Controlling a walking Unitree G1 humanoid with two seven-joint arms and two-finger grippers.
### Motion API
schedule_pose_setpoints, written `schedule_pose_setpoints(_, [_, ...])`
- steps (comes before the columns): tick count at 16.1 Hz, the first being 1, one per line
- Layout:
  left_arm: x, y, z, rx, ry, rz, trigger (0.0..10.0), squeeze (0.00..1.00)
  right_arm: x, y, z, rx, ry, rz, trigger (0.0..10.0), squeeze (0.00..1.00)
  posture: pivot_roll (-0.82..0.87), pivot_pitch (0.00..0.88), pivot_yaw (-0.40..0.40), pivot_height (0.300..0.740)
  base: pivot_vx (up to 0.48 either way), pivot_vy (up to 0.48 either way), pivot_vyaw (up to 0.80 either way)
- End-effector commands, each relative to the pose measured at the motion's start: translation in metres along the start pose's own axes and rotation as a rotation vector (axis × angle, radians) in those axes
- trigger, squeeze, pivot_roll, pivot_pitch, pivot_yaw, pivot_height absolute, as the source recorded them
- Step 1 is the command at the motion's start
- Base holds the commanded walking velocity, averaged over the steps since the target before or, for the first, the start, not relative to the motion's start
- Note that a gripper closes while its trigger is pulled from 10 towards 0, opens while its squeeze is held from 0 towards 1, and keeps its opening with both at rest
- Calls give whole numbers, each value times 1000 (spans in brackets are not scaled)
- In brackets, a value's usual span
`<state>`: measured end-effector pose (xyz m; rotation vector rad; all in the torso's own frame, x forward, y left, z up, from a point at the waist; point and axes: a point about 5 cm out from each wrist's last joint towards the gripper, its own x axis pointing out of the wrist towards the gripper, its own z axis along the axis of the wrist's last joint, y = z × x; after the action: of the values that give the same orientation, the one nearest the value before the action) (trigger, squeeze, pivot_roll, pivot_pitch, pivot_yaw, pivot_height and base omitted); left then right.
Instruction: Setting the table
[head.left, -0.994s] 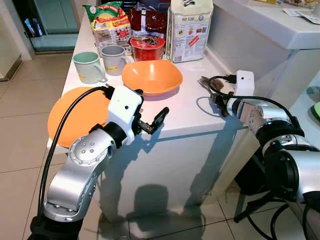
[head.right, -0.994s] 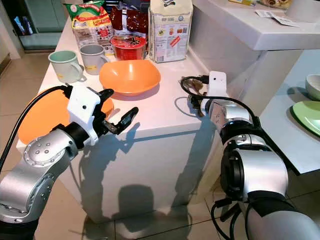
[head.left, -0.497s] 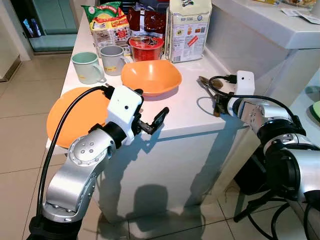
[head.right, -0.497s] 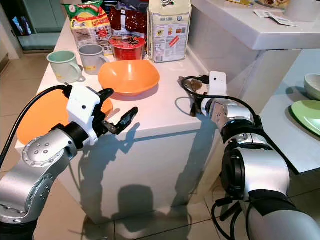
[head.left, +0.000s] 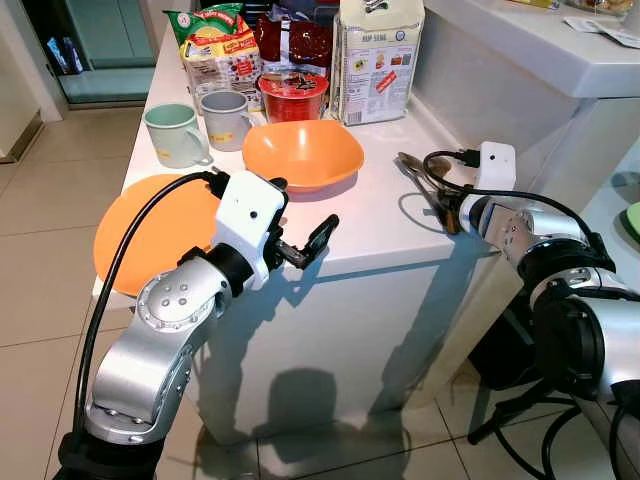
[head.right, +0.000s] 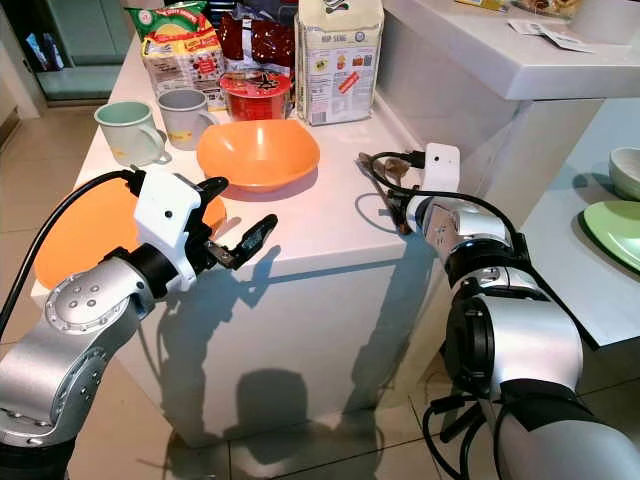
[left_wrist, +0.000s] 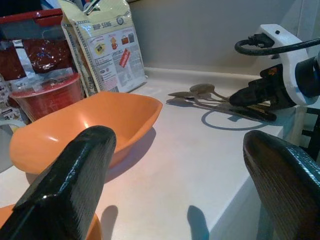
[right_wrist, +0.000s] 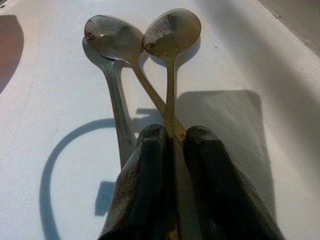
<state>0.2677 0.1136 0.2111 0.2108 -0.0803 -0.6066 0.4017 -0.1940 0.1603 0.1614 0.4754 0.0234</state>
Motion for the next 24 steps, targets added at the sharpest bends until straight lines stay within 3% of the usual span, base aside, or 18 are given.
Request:
schedule_pose_setpoints(1, [2,-1,2,5,-4,-12,10000,0,0,-8,-6,27,16,-22,0,0,62,0,-9,740,0,0,0])
schedule_pose_setpoints(4, [5,3,4,5,-17,7,10000,0,-2,-9,10,48,-74,-34,0,0,59,0,-9,740,0,0,0])
schedule_pose_setpoints(6, [5,4,5,6,-19,11,10000,0,-4,-8,18,12,-112,-35,0,0,57,0,-7,740,0,0,0])
schedule_pose_setpoints(13, [8,6,6,10,-30,22,10000,0,-5,11,36,-27,-196,53,0,0,56,0,-5,740,0,0,0])
schedule_pose_setpoints(16, [9,11,8,12,-40,55,10000,0,-7,23,46,-177,-312,73,0,0,56,0,-6,740,0,0,0])
schedule_pose_setpoints(18, [10,14,7,6,-43,88,10000,0,-8,31,43,-246,-375,102,0,0,54,0,-5,740,0,0,0])
schedule_pose_setpoints(24, [12,26,8,-7,-55,185,10000,0,-19,33,25,-207,-526,190,0,0,44,0,-1,740,0,0,0])
